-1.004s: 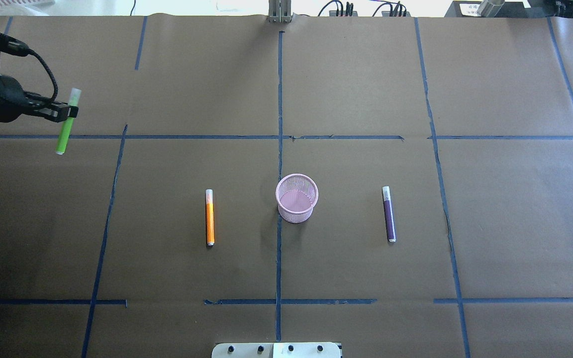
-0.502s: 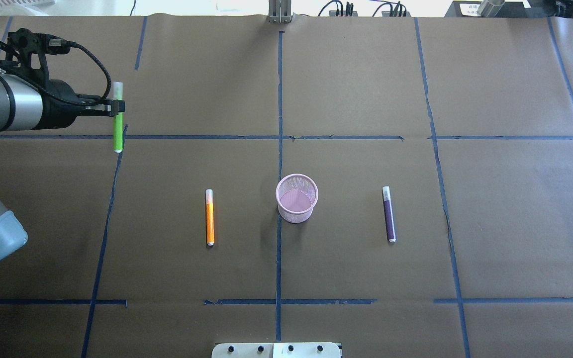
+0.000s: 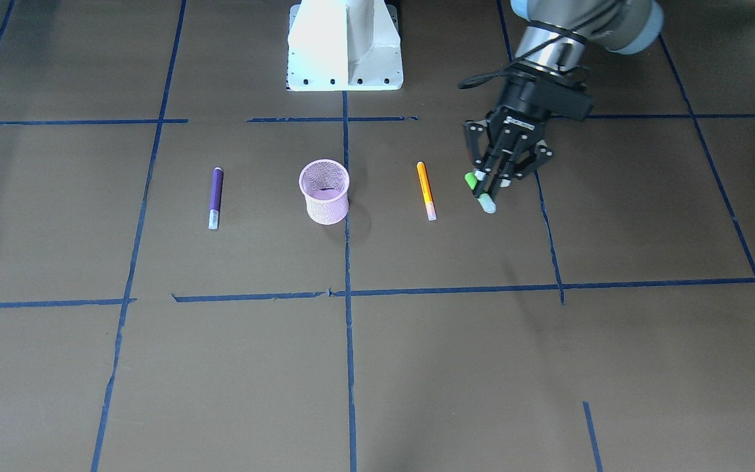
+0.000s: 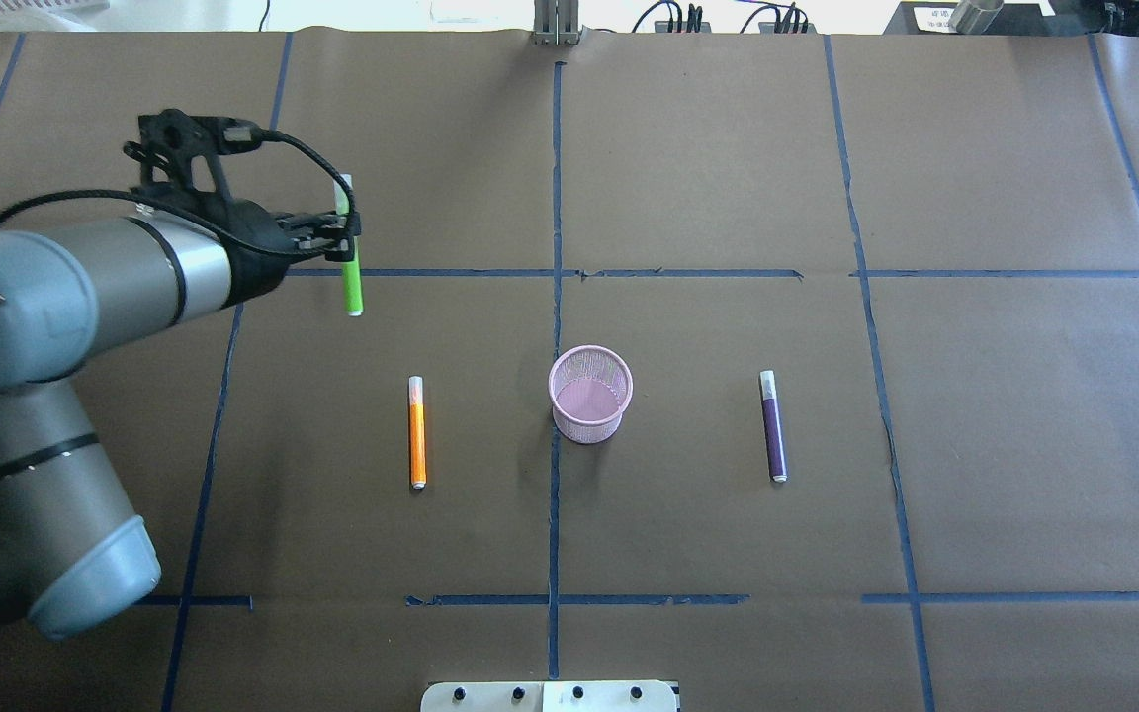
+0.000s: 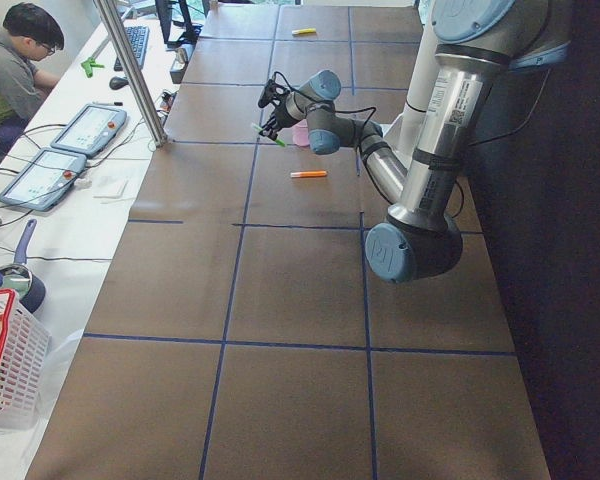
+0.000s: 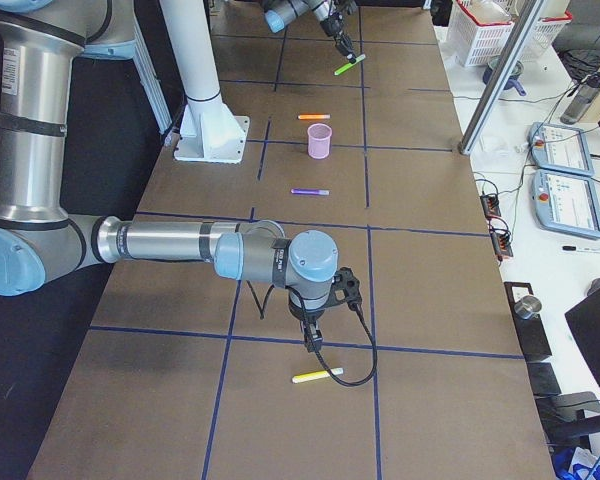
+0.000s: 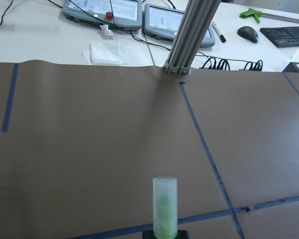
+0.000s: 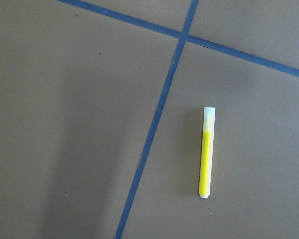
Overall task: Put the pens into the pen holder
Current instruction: 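Lift the green marker upright with the left gripper toward the pen cup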
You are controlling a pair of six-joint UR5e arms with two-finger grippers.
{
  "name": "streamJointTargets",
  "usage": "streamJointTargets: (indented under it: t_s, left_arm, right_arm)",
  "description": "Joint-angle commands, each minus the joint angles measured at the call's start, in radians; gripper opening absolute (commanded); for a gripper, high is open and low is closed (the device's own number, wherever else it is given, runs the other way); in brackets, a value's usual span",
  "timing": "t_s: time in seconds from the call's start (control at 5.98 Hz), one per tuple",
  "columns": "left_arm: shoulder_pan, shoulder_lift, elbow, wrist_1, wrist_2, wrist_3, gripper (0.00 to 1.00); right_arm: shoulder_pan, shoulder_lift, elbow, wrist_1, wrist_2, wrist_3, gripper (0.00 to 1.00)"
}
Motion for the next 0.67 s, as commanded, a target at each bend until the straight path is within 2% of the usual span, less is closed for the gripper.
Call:
streamJointTargets:
  t_s: [0.0,0.17,0.5]
  left_arm:
    - [0.188,-0.159,0.017,0.194,0.219,-0.102,0.0]
    - [0.261,-0.202,0.05,0.21,0.303,-0.178,0.0]
    - [0.274,-0.359,0.239,0.206,0.356,-0.258,0.0]
  right_arm:
    - [0.0,0.0,0.0,0.0,0.001,0.0,1.0]
    - [0.0,0.0,-0.002,0.0,0.0,0.0,1.0]
    - [0.0,0.0,-0.002,0.0,0.0,0.0,1.0]
